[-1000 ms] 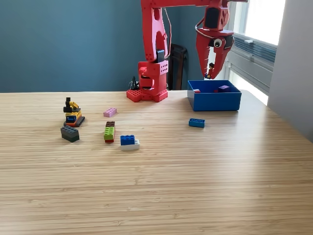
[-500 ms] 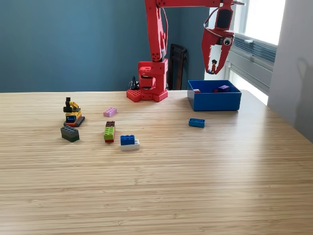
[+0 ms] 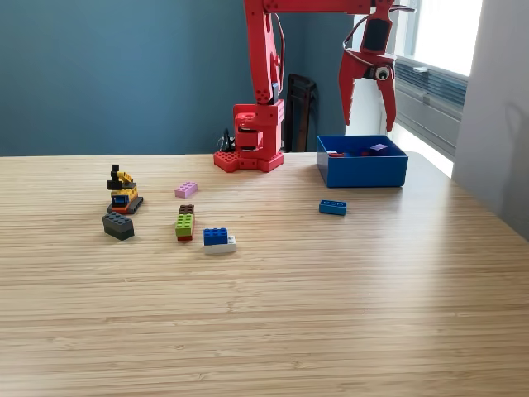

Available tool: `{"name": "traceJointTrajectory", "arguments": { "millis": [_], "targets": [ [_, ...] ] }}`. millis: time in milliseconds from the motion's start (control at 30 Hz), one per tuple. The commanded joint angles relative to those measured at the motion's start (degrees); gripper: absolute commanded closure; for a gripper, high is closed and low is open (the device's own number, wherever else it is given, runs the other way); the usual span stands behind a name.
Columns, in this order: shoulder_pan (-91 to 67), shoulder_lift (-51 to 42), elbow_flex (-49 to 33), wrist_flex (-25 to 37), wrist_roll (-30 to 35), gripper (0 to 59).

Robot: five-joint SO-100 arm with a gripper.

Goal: Grasp a lego block and put it in the bin.

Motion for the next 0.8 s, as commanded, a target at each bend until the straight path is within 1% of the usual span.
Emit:
{"name": "traceJointTrajectory", "arguments": {
  "millis": [33, 167, 333, 500, 800],
  "targets": [
    [12.8, 4.0, -6.3, 0.6, -1.9, 28.2],
    [25.2, 4.0, -8.2, 0.4, -5.4, 28.1],
    [34.5, 4.0, -8.9, 0.2, -9.1, 28.1],
    [38.8, 4.0, -6.9, -0.8, -11.2, 28.5],
    [42.8, 4.0, -1.8, -7.5, -12.9, 28.8]
  ]
}}
